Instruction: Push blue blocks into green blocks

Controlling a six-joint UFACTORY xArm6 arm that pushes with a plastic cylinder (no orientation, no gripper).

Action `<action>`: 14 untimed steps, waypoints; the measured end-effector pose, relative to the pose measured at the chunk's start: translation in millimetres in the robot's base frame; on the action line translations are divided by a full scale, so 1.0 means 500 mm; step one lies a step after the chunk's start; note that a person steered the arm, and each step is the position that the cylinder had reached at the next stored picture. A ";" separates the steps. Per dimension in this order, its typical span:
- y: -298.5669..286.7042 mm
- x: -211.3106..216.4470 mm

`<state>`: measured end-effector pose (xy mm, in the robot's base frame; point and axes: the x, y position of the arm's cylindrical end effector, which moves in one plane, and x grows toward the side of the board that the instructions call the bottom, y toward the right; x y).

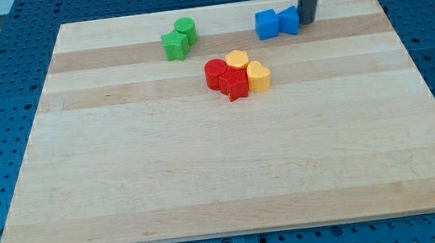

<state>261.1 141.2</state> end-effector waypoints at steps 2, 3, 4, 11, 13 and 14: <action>-0.182 -0.002; -0.235 -0.002; -0.236 -0.002; -0.324 0.048; -0.258 0.048; -0.196 0.021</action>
<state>271.5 43.4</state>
